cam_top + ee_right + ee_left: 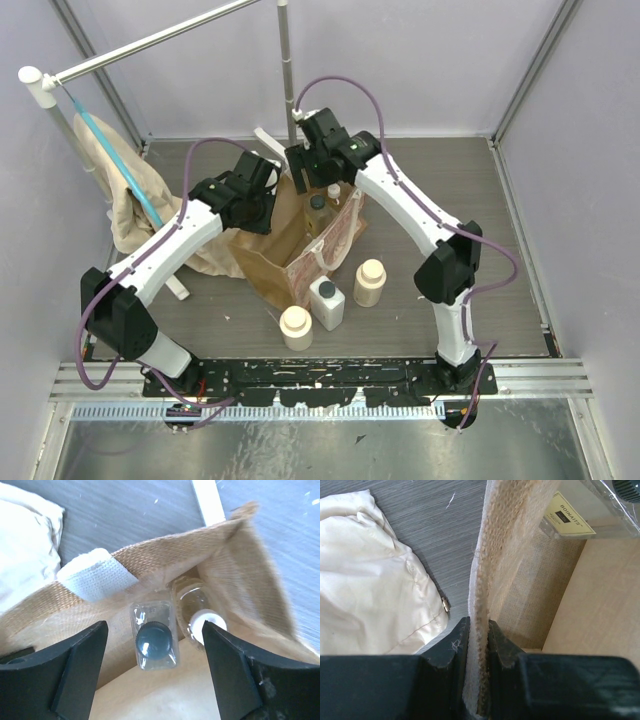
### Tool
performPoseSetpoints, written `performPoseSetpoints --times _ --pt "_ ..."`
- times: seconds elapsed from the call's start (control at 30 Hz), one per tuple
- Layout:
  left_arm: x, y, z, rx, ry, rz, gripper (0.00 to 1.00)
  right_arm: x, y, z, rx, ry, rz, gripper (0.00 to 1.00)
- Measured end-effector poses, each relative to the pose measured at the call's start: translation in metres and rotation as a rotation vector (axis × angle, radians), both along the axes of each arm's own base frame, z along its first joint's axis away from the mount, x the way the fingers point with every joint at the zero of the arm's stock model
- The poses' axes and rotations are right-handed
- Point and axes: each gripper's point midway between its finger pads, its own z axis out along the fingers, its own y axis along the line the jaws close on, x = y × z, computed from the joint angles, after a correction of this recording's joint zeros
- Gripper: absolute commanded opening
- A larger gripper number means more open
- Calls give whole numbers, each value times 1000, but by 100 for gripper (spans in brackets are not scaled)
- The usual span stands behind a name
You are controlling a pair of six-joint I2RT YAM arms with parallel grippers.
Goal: Place the personal care products into the canvas bag
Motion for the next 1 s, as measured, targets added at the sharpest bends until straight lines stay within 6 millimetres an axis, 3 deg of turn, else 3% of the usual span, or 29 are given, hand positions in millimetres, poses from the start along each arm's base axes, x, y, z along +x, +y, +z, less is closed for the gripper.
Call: performPoseSetpoints --times 0.17,0.37,0.5,0.6,0.87,1.0 --pt "0 0 -1 0 -1 1 5 -3 -20 52 31 -137 -50 100" --pt "1 1 -2 2 0 2 5 -38 -67 98 60 -272 -100 100" --pt "1 2 -2 1 -1 5 5 -57 -87 109 74 -309 -119 100" --pt "2 3 -2 3 -4 10 5 -74 -100 90 54 -274 -121 100" --pt "3 5 -1 5 -10 18 5 -134 -128 5 -9 -60 -92 100" --pt "3 6 0 4 -12 19 5 -156 -133 -15 -5 12 -74 100"
